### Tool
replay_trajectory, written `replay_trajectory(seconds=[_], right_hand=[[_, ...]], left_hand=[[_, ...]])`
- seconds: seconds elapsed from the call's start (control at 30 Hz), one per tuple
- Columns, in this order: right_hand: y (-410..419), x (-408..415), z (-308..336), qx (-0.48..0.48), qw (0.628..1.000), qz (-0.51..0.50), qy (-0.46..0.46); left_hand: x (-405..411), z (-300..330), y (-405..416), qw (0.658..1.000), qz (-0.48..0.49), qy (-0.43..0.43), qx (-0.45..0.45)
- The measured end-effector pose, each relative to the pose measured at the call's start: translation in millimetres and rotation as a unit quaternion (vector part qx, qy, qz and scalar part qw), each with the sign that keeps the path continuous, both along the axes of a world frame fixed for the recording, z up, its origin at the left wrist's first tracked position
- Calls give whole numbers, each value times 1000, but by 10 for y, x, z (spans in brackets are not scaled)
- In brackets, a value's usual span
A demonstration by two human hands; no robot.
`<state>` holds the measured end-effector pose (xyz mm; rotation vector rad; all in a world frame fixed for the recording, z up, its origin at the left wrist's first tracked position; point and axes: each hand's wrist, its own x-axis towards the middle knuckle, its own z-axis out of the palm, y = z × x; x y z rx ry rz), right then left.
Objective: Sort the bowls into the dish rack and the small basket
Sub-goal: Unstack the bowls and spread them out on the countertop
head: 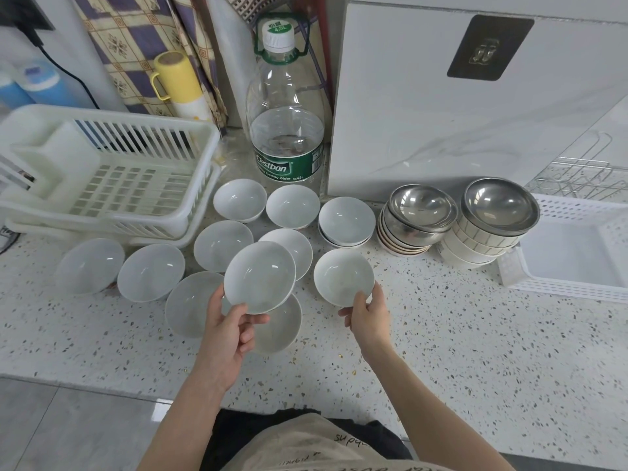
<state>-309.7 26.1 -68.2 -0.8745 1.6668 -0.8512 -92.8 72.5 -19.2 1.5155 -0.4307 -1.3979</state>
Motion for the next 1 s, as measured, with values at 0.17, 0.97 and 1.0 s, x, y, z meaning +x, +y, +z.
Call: replay_trajectory(seconds=[0.17, 0.97, 1.0], right_hand=[[0, 30, -21, 1, 1000, 5, -9], [382, -382, 233, -27, 997, -35, -70], [451, -411, 278, -46, 995, -27, -81]], left_hand=[[5, 4, 20, 1000, -1, 2, -2], [-257, 109, 151, 976, -199, -85, -38], [-337, 96, 171, 971, -217, -95, -38]])
